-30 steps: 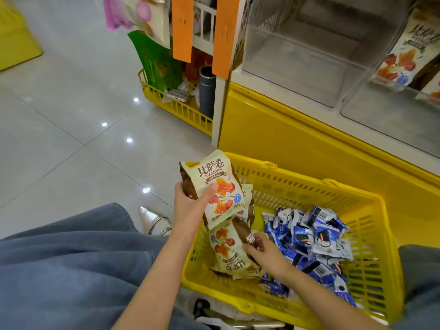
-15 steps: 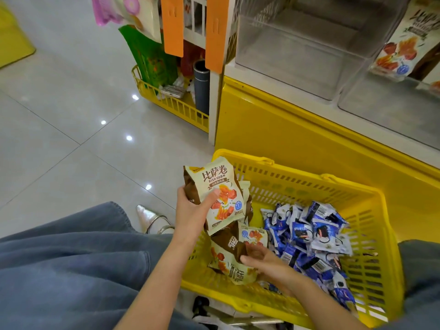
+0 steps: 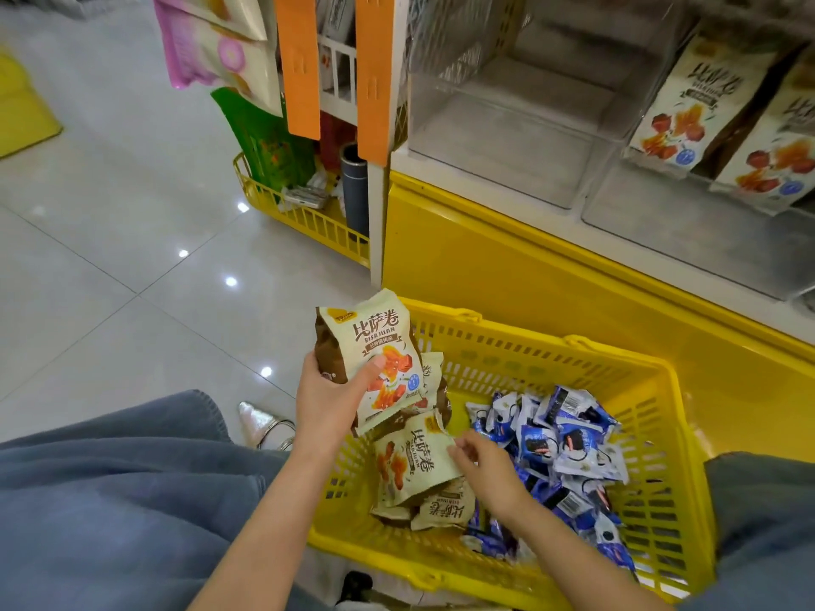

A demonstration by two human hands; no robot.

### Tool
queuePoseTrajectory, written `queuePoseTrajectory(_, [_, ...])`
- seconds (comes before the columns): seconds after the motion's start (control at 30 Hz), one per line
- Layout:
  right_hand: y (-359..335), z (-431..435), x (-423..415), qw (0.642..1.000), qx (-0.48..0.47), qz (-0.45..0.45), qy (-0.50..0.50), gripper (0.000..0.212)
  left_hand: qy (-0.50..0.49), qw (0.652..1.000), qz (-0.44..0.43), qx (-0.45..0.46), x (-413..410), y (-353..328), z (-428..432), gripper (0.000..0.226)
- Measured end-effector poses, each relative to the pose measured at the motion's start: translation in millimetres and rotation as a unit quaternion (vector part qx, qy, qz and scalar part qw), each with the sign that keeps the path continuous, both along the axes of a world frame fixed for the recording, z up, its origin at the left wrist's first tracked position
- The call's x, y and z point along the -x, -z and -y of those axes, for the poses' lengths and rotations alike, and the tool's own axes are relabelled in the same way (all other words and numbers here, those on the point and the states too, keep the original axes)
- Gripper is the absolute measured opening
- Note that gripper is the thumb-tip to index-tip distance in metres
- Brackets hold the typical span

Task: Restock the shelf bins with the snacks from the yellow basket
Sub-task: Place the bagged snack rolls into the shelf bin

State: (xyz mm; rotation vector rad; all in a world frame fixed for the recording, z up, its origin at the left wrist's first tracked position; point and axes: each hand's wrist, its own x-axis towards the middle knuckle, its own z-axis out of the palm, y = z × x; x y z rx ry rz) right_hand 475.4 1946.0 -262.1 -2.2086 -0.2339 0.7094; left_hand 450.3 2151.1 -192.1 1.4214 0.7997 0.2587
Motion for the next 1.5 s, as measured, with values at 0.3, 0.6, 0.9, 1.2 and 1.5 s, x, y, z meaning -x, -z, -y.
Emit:
queuePoseTrajectory(0.3, [-134.9,52.8,-64.8,0.976,-0.016,0.216,-0.015,0.010,0.032,0.982,0.052,-0.181,-25.2,-40.8,13.3,0.044])
queuePoseTrajectory(0.6, [-275.6,116.9,-128.5,0.866,-0.019,0.483,0.130,0.006,0.143,0.969,0.128,-0.159,-84.8,-103.7,70.2,0.058])
queuePoseTrajectory(0.9, [-320.9,134.1,-199.1,0.803,0.054,0.552,0.220,0.009,0.222,0.943,0.175,-0.177,-143.0,-149.8,91.5,0.059])
queuePoseTrajectory(1.2, [-267.8,117.4,-285.2,0.879,0.109,0.405,0.225,0.029,0.233,0.942,0.179,-0.160,-179.5,-154.1,89.6,0.054])
queuePoseTrajectory(1.5, [-249.7,123.9,-307.4,0.924,0.035,0.284,0.254,0.069,0.250,0.941,0.206,-0.100,-196.4,-158.1,91.7,0.049])
